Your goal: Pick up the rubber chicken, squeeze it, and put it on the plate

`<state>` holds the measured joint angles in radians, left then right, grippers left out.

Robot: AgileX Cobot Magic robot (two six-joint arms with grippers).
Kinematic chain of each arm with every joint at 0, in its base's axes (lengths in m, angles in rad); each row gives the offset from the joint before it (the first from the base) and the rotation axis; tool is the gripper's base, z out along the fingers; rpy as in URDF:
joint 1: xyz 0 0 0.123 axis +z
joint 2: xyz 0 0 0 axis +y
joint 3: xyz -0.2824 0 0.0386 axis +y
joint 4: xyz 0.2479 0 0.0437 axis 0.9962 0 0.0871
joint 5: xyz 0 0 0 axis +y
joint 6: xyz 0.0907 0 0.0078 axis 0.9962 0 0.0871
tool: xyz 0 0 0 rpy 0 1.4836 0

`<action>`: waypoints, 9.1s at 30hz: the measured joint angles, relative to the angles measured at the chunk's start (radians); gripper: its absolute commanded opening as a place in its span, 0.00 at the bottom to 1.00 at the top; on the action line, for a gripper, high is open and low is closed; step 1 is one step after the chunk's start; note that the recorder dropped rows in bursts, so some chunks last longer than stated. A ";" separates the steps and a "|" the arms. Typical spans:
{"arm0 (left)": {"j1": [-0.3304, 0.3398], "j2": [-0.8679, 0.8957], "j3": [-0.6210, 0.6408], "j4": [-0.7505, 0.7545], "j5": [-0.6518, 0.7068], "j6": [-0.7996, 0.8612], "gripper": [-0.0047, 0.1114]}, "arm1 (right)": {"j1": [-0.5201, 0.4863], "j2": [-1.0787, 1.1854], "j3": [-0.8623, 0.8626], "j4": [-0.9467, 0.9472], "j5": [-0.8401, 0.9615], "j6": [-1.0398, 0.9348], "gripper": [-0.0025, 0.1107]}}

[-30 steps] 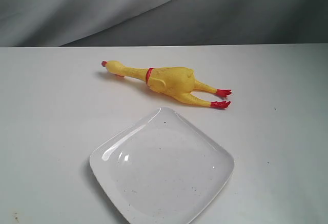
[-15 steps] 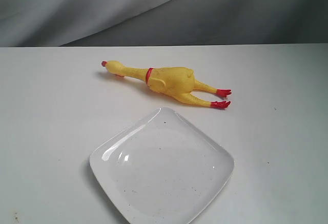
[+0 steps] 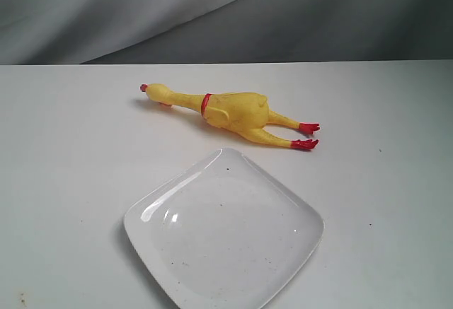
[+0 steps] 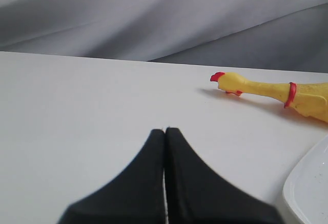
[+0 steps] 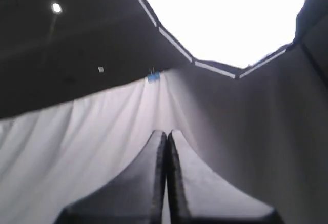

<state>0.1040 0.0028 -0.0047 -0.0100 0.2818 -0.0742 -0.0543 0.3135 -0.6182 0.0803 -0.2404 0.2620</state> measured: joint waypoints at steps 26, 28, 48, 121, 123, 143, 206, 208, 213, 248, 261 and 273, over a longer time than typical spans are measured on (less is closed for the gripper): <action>0.000 0.000 0.000 0.000 0.000 0.000 0.04 | 0.062 1.375 -0.971 0.514 1.209 -1.142 0.03; 0.000 0.000 0.000 0.000 0.000 0.000 0.04 | 0.118 1.486 -0.971 0.482 1.196 -1.215 0.18; 0.000 0.000 0.000 0.000 0.000 0.002 0.04 | 0.377 1.905 -0.971 0.257 0.984 -1.320 0.50; 0.000 0.000 0.000 0.041 -0.113 0.004 0.04 | 0.652 1.085 -0.898 0.256 1.480 -1.033 0.02; 0.000 0.000 0.000 0.041 -0.262 0.004 0.04 | 0.652 1.085 -0.898 0.256 1.480 -1.033 0.02; 0.000 0.000 0.000 0.207 -0.572 -0.568 0.04 | 0.652 1.081 -0.898 0.313 1.480 -1.048 0.02; -0.498 1.311 -0.741 1.714 -0.902 -1.157 0.86 | 0.652 1.081 -0.898 0.398 1.484 -1.082 0.02; -0.498 1.311 -0.741 1.706 -0.904 -1.173 0.92 | 0.652 1.081 -0.898 0.399 1.483 -1.082 0.02; -0.498 1.311 -0.741 1.702 -0.904 -1.198 0.92 | 0.652 1.081 -0.898 0.402 1.483 -1.084 0.02; -0.498 1.314 -0.741 1.751 -0.912 -1.223 0.73 | 0.652 1.075 -0.898 0.413 1.471 -1.084 0.02; -0.498 1.314 -0.741 1.746 -0.934 -1.230 0.04 | 0.652 1.073 -0.852 0.278 1.466 -1.088 0.21; -0.498 1.274 -0.741 1.761 -0.936 -1.280 0.04 | 0.652 1.073 -0.772 0.183 1.466 -1.052 0.21</action>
<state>-0.3941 1.2770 -0.7454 1.7509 -0.6544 -1.3538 0.5976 1.3867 -1.3902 0.2637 1.2259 -0.7899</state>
